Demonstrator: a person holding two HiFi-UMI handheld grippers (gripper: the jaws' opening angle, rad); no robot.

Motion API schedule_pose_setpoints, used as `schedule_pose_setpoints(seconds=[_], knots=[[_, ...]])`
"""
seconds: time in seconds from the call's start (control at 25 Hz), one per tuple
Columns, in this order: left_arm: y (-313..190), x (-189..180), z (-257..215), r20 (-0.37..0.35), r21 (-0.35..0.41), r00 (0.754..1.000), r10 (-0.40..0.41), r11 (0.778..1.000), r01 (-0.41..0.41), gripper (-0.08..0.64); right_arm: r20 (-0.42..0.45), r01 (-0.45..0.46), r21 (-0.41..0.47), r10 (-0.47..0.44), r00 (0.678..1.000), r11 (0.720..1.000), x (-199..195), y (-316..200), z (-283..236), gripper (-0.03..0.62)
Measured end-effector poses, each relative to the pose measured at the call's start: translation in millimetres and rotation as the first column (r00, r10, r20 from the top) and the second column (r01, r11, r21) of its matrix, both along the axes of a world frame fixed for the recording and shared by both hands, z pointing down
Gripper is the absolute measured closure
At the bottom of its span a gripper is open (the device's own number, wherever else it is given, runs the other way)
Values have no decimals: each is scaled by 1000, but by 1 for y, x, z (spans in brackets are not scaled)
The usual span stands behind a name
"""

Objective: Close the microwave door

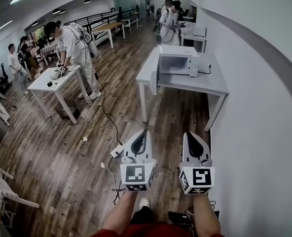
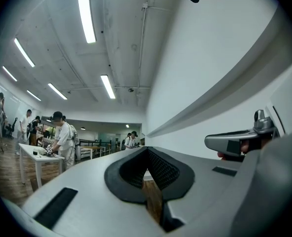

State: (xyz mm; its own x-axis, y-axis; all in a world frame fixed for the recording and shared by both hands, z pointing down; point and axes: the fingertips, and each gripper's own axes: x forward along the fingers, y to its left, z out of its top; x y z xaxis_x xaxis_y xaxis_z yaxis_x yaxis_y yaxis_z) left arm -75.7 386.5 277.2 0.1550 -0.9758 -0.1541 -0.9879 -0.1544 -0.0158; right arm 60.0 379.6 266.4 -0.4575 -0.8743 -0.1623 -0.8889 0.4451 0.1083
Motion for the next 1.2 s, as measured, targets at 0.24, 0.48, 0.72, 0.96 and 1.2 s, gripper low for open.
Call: schedule_pose_setpoints(seconds=[0.24, 0.48, 0.72, 0.96, 1.2], knots=[[-55, -42, 0, -5, -5, 1000, 0, 1000, 0, 534, -3, -8, 2, 8, 1000, 1000, -41, -55, -6, 565], [-110, -80, 5, -2, -4, 1000, 8, 1000, -8, 534, -10, -16, 5, 16, 1000, 1000, -80, -112, -3, 565], [-158, -104, 13, -7, -14, 999, 34, 999, -34, 534, -19, -41, -3, 40, 999, 999, -105, -160, 3, 565], [-191, -105, 20, -10, -18, 998, 57, 998, -57, 534, -20, -71, -4, 71, 997, 997, -103, -192, 7, 565], [-244, -99, 35, 0, -28, 997, 74, 997, -74, 534, -9, -83, -6, 83, 996, 997, -99, -246, 18, 565]])
